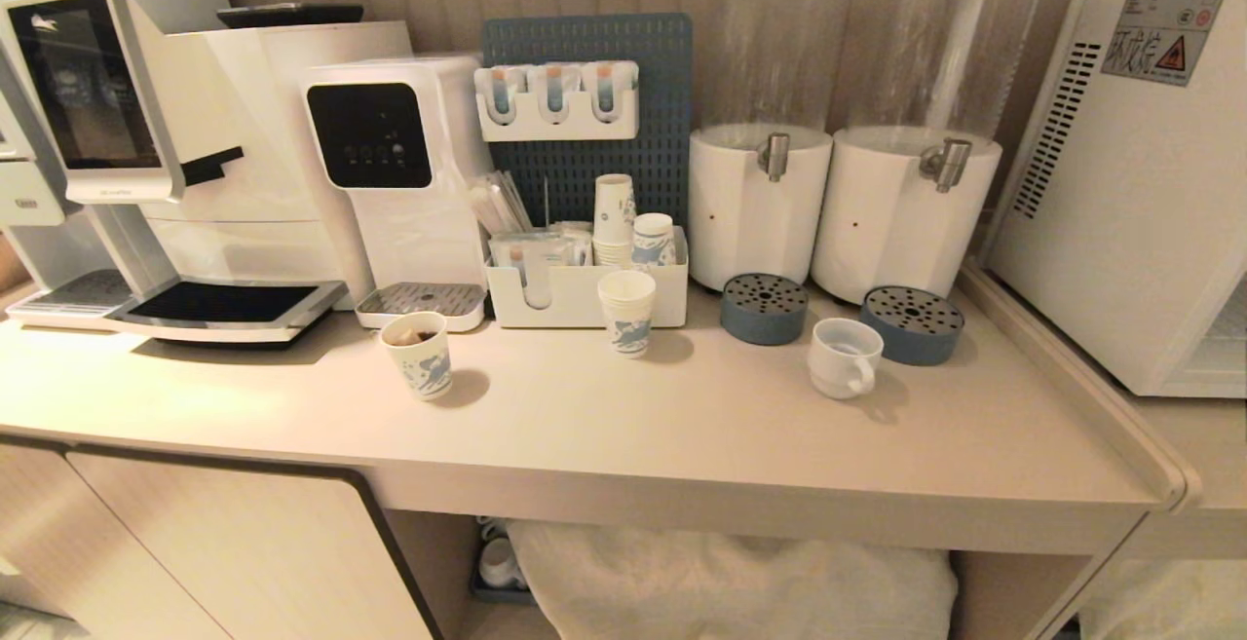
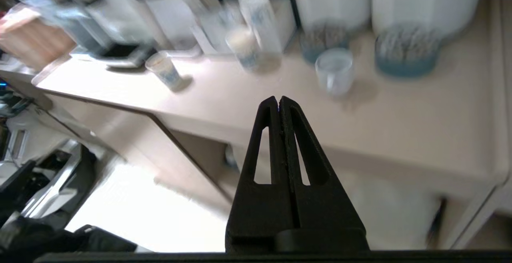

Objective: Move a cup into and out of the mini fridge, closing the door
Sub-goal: Put the ceramic cup in the freezer

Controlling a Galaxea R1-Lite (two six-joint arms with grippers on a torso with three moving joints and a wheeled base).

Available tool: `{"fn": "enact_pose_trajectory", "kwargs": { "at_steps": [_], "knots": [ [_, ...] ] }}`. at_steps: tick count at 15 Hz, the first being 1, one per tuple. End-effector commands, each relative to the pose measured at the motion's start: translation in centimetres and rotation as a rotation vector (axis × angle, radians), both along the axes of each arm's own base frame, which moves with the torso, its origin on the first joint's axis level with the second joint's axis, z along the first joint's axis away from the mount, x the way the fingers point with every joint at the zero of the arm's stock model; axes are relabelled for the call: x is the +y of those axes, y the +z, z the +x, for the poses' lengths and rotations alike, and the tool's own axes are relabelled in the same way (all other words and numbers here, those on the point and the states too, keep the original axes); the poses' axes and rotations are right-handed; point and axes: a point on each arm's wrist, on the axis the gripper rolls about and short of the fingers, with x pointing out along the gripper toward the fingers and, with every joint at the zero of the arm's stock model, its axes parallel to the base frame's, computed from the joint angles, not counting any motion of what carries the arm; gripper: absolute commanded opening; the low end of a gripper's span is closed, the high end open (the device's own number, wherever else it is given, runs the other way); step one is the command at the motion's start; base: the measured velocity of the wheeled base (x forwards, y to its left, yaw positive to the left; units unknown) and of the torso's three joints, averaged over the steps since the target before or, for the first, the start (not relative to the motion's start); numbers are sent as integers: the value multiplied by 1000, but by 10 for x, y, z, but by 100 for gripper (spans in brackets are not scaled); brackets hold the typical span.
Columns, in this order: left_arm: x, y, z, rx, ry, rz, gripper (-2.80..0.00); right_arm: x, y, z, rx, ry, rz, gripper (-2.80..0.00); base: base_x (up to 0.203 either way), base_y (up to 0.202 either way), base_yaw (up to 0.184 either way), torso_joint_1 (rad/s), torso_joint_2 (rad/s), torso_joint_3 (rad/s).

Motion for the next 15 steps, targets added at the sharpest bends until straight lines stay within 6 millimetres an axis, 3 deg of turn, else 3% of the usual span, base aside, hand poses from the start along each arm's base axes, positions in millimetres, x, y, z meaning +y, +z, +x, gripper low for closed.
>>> {"fn": "enact_pose_trajectory", "kwargs": {
  "at_steps": [1,3,5,7,8,10,13,15],
  "knots": [
    [0,-11,3,35,-1,-1,-280,27,-8,57,164,-54,-25,-280,0,0,0,0,0,0],
    [0,-11,3,35,-1,-1,-280,26,-24,88,233,-109,38,-280,0,0,0,0,0,0],
    [0,-11,3,34,0,3,-280,10,-53,114,274,-34,94,-280,0,0,0,0,0,0],
    [0,-11,3,35,-1,-1,-280,-5,-104,137,271,181,45,-280,0,0,0,0,0,0],
    [0,-11,3,35,-3,-2,-280,-10,-130,151,228,237,-47,-280,0,0,0,0,0,0],
    [0,-11,3,35,-2,-1,-280,-16,-163,168,110,262,-171,-280,0,0,0,0,0,0],
    [0,-11,3,35,-1,-2,-280,-15,-188,185,5,250,-265,-280,0,0,0,0,0,0],
    [0,-11,3,35,-3,-2,-280,-17,-209,209,-2,218,-289,-280,0,0,0,0,0,0]
  ]
}}
